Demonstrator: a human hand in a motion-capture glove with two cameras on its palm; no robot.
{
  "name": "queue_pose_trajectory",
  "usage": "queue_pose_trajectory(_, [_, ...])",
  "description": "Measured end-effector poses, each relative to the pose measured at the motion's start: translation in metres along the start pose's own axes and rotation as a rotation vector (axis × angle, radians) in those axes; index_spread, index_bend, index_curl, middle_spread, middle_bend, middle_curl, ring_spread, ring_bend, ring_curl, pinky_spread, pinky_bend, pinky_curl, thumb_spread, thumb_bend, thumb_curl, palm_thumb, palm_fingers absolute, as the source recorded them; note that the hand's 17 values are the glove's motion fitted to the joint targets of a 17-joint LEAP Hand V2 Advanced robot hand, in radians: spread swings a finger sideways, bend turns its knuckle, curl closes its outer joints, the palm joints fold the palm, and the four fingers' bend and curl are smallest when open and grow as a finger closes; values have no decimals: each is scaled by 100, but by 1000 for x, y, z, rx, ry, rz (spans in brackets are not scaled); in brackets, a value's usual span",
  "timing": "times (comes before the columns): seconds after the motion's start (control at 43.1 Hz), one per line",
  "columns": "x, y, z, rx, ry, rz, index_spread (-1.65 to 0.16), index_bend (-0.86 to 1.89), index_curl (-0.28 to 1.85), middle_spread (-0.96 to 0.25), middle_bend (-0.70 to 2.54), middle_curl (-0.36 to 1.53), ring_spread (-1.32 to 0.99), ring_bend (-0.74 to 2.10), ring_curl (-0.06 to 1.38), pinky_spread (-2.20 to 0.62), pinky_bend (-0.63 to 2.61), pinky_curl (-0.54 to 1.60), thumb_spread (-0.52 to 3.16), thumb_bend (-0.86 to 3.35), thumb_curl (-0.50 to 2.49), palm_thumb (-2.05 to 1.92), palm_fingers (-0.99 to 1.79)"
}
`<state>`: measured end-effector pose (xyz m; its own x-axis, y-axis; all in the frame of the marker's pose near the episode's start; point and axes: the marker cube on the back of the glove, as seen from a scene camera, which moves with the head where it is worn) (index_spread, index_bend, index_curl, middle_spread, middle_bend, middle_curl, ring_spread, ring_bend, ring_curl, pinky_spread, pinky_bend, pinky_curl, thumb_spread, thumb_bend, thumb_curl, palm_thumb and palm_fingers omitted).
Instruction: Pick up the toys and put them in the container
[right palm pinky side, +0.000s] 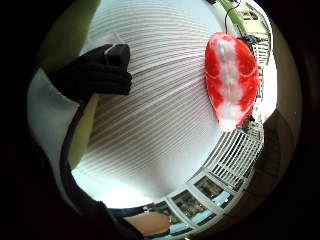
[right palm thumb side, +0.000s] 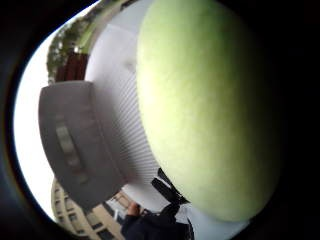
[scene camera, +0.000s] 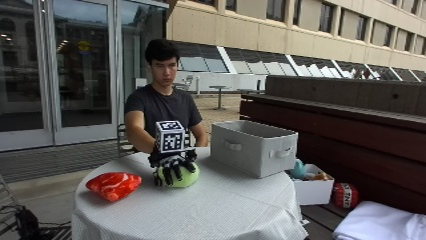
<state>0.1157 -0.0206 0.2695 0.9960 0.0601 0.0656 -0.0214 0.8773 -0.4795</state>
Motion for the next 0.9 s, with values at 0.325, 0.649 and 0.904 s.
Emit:
queue_pose_trajectory(0.325, [-3,-7,-20,63,-53,128,-30,21,11,-22,53,49,-33,119,47,-44,112,30,106,52,54,92,109])
queue_pose_trajectory(0.649, [-63,50,-175,197,-106,45,-28,58,29,-35,64,55,-39,110,47,-47,95,31,79,29,60,66,107])
queue_pose_trajectory(0.904, [-123,79,-244,308,-86,-47,-32,46,30,-41,55,56,-42,107,46,-47,95,34,65,21,68,66,105])
